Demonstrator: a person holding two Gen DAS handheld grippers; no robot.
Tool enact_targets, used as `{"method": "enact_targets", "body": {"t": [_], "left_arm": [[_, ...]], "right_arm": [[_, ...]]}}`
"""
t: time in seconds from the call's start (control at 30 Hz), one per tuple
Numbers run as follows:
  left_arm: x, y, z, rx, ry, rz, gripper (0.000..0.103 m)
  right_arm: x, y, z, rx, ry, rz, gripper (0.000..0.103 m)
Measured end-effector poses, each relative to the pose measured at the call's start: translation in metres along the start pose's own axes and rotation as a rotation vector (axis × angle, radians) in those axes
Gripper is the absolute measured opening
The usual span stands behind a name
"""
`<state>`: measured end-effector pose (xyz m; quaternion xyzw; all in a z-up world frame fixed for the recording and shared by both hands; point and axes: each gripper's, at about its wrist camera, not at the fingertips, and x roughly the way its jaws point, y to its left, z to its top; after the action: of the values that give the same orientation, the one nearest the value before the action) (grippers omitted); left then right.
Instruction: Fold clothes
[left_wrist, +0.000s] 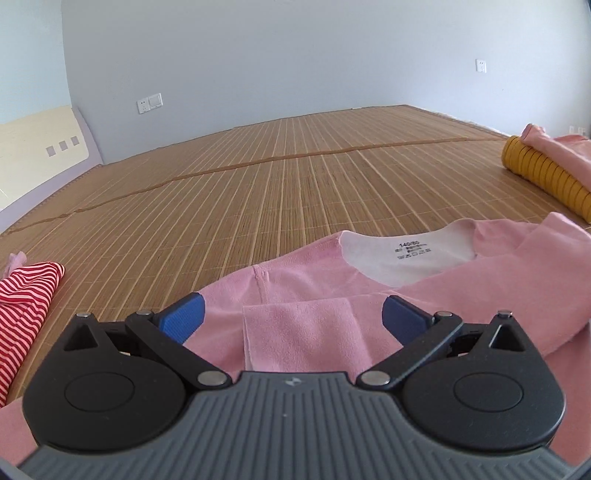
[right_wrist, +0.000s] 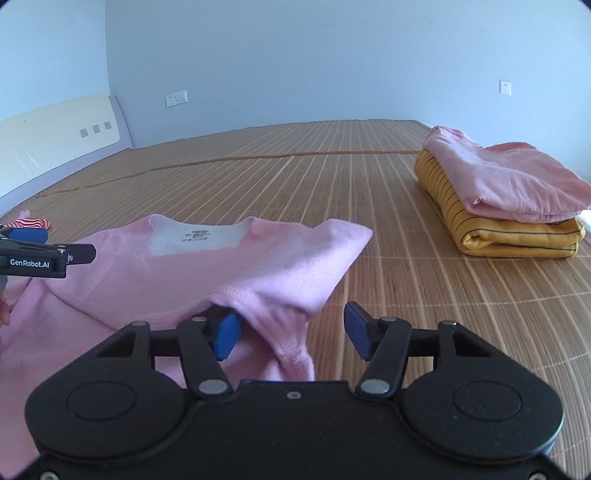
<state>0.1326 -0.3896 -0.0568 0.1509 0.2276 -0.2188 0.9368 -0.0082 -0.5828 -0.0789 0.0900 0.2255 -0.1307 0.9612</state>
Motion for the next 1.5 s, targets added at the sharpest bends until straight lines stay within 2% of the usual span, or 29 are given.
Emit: {"method": "enact_targets", "body": {"t": [0.1, 0.2, 0.27, 0.37, 0.43, 0.5, 0.6, 0.7, 0.83, 0.9, 1.0, 1.1, 1.13, 1.17, 1.2, 1.23, 1.33, 1.43, 1.5], "left_arm": [[0.025, -0.008, -0.012, 0.026, 0.027, 0.059, 0.103], [0.029, -0.002, -0.013, -0.005, 0.029, 0.021, 0.103], [0.032, -0.001, -0.014, -0.018, 0.033, 0.01, 0.103], [0.034, 0.002, -0.015, -0.033, 0.032, -0.002, 0.103], [0.034, 0.003, -0.015, -0.042, 0.034, -0.007, 0.103], [0.033, 0.003, -0.013, -0.046, 0.037, -0.008, 0.103], [0.021, 0.007, -0.005, -0.037, 0.028, -0.019, 0.103], [0.013, 0.01, -0.002, -0.008, 0.048, -0.045, 0.103], [0.014, 0.01, -0.013, 0.009, 0.056, -0.037, 0.103], [0.017, 0.01, -0.02, -0.004, 0.062, -0.034, 0.103], [0.014, 0.009, -0.029, -0.012, 0.027, -0.028, 0.103], [0.014, 0.01, -0.031, -0.015, 0.022, -0.032, 0.103], [0.014, 0.011, -0.031, -0.022, 0.023, -0.037, 0.103], [0.015, 0.013, -0.031, -0.03, 0.024, -0.043, 0.103], [0.015, 0.013, -0.031, -0.034, 0.023, -0.045, 0.103], [0.015, 0.013, -0.031, -0.037, 0.021, -0.048, 0.103], [0.015, 0.012, -0.031, -0.032, 0.019, -0.044, 0.103], [0.015, 0.01, -0.031, -0.025, 0.018, -0.036, 0.103], [0.015, 0.008, -0.03, -0.017, 0.016, -0.029, 0.103]], "right_arm": [[-0.009, -0.018, -0.002, 0.068, -0.03, -0.098, 0.061], [-0.009, -0.027, -0.008, 0.087, 0.029, -0.151, 0.063], [-0.012, -0.024, -0.01, 0.076, 0.069, -0.149, 0.064], [-0.024, -0.022, -0.005, 0.085, 0.117, -0.093, 0.065], [-0.038, -0.021, -0.004, 0.089, 0.082, -0.049, 0.066], [-0.047, -0.016, -0.004, 0.036, 0.034, -0.044, 0.066], [-0.047, -0.013, 0.002, -0.041, 0.023, -0.091, 0.067], [-0.047, -0.026, 0.008, 0.0, 0.001, -0.099, 0.068], [-0.019, -0.05, 0.02, 0.147, 0.011, 0.025, 0.064], [0.004, -0.053, 0.028, 0.172, 0.06, 0.063, 0.063], [0.04, -0.053, 0.04, 0.192, 0.125, 0.089, 0.063], [0.069, -0.047, 0.044, 0.145, 0.178, 0.081, 0.058], [0.073, -0.045, 0.044, 0.118, 0.165, 0.068, 0.054], [0.078, -0.042, 0.045, 0.089, 0.155, 0.053, 0.033], [0.083, -0.041, 0.046, 0.059, 0.158, 0.038, 0.02], [0.087, -0.043, 0.049, 0.063, 0.156, 0.046, 0.012], [0.091, -0.049, 0.054, 0.051, 0.106, 0.053, 0.011], [0.098, -0.048, 0.051, 0.007, 0.107, 0.048, 0.012], [0.095, -0.05, 0.053, 0.011, 0.097, 0.024, 0.024]]}}
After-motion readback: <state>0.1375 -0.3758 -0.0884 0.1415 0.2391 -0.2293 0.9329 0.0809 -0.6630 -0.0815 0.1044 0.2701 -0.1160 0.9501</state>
